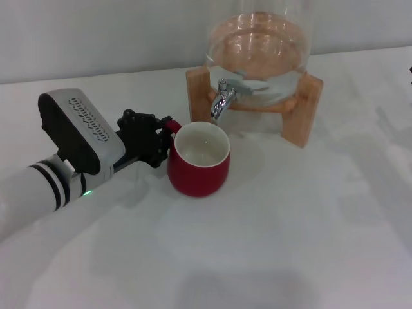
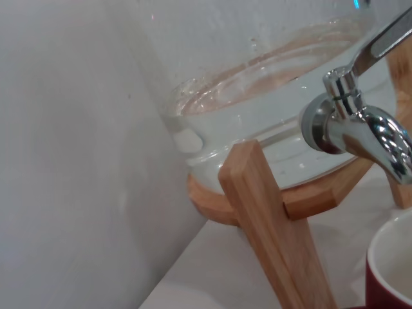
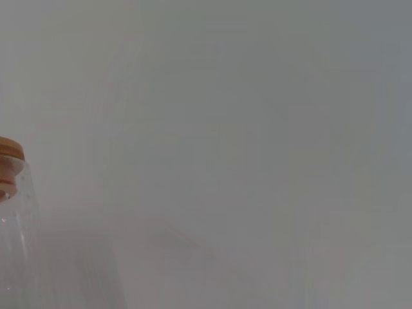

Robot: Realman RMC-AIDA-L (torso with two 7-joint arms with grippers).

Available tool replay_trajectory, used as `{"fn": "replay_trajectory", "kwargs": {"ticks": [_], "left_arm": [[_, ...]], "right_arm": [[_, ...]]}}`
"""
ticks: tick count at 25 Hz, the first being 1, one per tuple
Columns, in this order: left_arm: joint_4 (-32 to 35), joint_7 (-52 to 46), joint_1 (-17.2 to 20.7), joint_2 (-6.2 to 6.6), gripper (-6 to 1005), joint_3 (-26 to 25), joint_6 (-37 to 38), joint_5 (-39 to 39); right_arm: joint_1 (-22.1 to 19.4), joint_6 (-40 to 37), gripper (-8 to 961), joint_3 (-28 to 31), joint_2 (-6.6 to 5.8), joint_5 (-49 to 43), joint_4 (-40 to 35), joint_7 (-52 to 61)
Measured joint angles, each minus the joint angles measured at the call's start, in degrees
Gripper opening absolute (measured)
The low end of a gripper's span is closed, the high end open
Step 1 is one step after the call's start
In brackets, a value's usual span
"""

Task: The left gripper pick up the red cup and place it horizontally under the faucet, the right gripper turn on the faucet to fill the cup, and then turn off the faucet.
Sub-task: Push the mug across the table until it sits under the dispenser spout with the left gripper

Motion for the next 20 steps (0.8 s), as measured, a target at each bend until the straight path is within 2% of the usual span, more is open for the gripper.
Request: {"fn": "replay_trajectory", "kwargs": {"ticks": [20], "left_arm": [[0.50,0.84,0.18,-0.39,89,0.40,0.36,0.02]], "right_arm": [[0.01,0.04,873,-0.69,0.00,0.00,0.03,-0.07]]}}
